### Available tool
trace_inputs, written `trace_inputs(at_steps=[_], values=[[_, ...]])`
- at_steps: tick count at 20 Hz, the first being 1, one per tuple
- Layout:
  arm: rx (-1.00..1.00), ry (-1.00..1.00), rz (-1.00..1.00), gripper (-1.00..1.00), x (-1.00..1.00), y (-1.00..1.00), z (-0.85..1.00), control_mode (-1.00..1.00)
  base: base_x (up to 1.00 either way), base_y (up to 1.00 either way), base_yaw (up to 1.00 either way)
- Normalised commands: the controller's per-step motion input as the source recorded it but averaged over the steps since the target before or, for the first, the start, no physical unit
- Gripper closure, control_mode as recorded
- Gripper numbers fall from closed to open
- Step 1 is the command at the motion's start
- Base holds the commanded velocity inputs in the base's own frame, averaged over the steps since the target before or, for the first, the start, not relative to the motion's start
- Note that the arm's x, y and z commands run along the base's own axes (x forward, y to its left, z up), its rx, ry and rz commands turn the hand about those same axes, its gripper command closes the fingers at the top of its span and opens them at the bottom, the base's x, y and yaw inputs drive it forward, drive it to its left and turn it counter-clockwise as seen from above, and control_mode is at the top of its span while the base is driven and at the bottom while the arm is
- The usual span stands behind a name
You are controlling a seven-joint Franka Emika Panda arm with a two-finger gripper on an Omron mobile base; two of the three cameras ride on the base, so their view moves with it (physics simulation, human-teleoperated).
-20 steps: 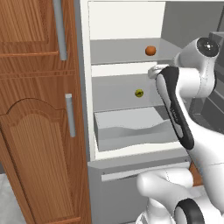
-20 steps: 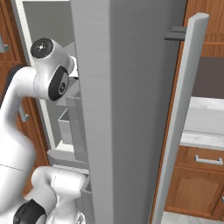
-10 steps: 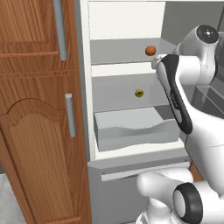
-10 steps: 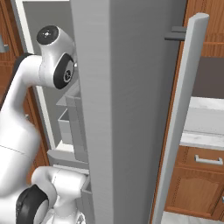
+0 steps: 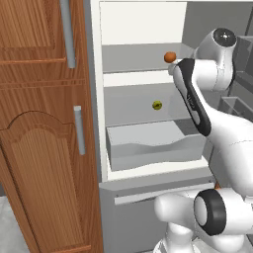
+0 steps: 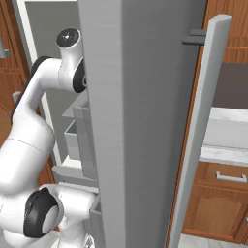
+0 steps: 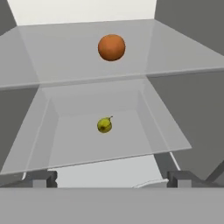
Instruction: Pick the tangerine and pear from the fridge and place them inside the tupperware on the counter.
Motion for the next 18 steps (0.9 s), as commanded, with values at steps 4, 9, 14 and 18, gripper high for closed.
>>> trace_inputs(at_steps=[4, 9, 14, 18], values=[[0.0, 0.0, 0.0, -1.0, 0.54, 0.0, -0.03, -1.0, 0.0, 0.0, 0.0], [0.0, 0.0, 0.0, -1.0, 0.49, 0.0, 0.0, -1.0, 0.0, 0.0, 0.0], [0.0, 0.0, 0.0, -1.0, 0.35, -0.06, 0.03, -1.0, 0.0, 0.0, 0.0], [0.0, 0.0, -0.01, -1.0, 0.31, -0.16, 0.0, -1.0, 0.0, 0.0, 0.0]])
